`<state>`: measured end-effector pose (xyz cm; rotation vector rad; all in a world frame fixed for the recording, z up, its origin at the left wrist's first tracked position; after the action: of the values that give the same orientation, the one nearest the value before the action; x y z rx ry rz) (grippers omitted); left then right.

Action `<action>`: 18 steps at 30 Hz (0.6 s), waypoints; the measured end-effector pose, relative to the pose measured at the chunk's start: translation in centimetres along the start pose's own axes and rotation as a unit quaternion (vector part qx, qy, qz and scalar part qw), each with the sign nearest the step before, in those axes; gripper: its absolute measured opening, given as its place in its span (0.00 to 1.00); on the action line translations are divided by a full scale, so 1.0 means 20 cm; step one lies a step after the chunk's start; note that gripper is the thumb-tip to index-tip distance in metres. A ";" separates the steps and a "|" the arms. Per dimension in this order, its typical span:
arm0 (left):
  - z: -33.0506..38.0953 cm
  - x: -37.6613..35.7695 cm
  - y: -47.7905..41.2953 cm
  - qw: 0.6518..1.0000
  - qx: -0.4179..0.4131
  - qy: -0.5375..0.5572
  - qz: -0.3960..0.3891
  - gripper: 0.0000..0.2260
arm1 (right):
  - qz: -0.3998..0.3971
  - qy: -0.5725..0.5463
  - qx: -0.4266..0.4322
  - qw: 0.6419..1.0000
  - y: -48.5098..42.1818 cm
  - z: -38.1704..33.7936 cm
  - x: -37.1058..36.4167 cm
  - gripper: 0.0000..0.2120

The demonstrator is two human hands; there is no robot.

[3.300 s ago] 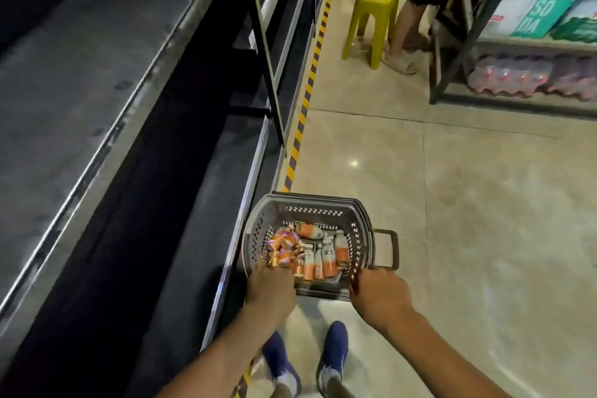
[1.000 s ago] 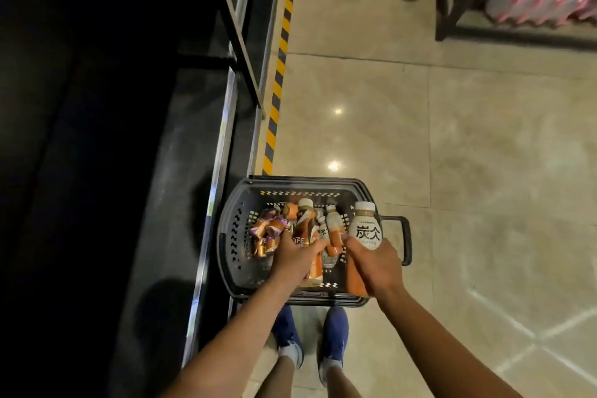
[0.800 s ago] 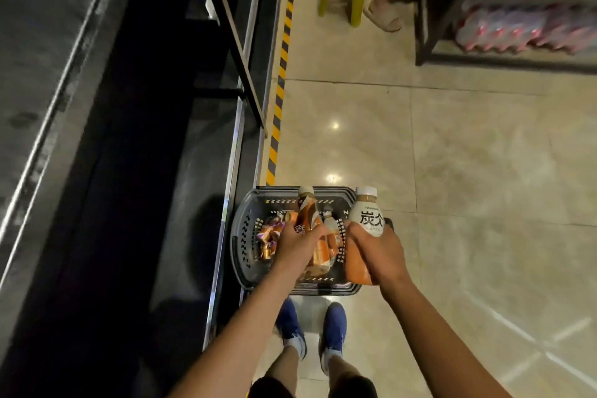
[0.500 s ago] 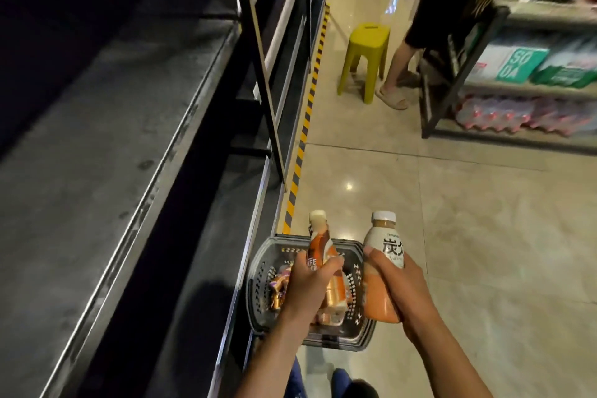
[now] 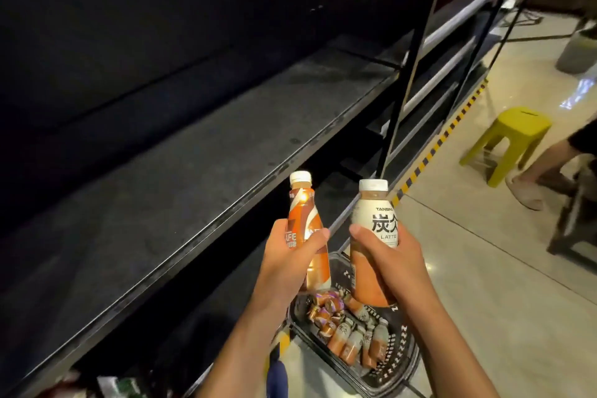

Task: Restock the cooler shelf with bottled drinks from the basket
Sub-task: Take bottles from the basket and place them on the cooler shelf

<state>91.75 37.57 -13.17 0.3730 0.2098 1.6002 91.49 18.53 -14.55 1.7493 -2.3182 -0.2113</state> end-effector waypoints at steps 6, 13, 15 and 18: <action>0.10 0.49 0.37 0.988 -0.047 0.054 0.137 0.13 | -0.146 0.022 0.063 0.987 0.24 -0.28 -0.44 0.14; 0.15 1.09 0.96 0.944 -0.104 0.100 0.297 0.15 | -0.331 -0.006 0.104 0.938 0.76 -0.55 -0.97 0.14; 0.12 1.23 1.13 0.928 -0.115 0.115 0.336 0.13 | -0.381 -0.003 0.112 0.918 0.94 -0.59 -1.10 0.17; 0.04 1.43 1.41 0.902 -0.129 0.122 0.393 0.13 | -0.444 -0.008 0.126 0.887 1.25 -0.62 -1.29 0.18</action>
<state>64.85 63.97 0.86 0.0320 0.0254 2.4456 78.32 50.46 1.26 2.8308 -1.4142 -0.0613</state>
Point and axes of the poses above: each hand's wrist, its own y-axis away from the middle knuckle, its own x-axis out of the back of the hand, z = x × y, the point moved 7 cm from there along -y, towards the middle knuckle, and after that the axes turned 2 degrees about -y, right-handed, at the moved point
